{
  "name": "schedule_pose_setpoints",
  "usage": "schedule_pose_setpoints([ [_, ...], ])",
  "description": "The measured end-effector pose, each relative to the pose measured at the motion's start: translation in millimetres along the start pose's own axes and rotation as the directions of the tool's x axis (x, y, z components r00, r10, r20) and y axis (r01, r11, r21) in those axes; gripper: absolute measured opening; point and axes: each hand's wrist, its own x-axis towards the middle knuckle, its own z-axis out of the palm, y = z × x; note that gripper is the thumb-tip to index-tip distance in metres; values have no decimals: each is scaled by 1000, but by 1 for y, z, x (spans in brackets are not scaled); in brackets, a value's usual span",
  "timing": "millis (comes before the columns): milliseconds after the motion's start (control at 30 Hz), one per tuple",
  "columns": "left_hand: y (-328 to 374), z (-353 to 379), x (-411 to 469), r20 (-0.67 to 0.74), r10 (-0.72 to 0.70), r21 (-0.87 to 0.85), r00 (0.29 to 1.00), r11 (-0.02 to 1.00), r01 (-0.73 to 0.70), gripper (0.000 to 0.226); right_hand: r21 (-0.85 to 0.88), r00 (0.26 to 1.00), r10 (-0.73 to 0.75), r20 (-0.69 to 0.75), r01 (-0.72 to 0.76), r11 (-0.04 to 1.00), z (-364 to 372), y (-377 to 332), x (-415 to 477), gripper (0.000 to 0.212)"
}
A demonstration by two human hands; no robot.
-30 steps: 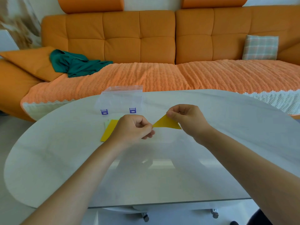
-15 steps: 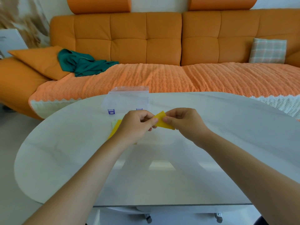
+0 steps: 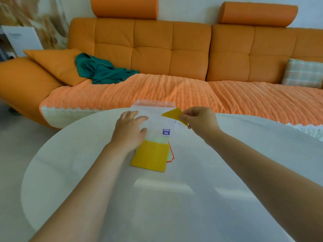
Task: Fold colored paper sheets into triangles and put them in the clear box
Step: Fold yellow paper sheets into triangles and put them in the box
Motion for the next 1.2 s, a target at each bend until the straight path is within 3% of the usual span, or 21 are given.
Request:
schedule_pose_setpoints([
  [100,-14,10,7,60,-33,-88,998,995,39,42,-53,998,-59,18,60,997,22,-12,33,5],
  [267,-22,20,14,13,-3,-299,1000,954,7,34,-235,997,-70,38,77,969,60,-19,74,9],
  [433,-8,23,14,-4,72,-191,997,979,-71,31,-389,990,-54,127,100,916,89,-22,103,6],
  [533,-7,22,14,-57,108,-198,992,973,-117,30,-540,975,-19,221,139,830,104,-24,113,12],
  [667,-17,22,16,-129,-6,-333,992,942,-38,28,-649,952,34,305,182,739,114,-25,117,23],
  [767,-22,23,16,-30,-117,-425,993,901,93,25,-699,940,78,332,190,689,115,-20,117,26],
  [967,-19,21,14,-39,-166,-428,985,894,133,34,-771,949,75,305,200,605,113,-18,109,27],
  [1200,-13,20,11,-36,-170,-430,985,892,138,38,-616,949,24,316,185,766,108,-14,102,26],
])
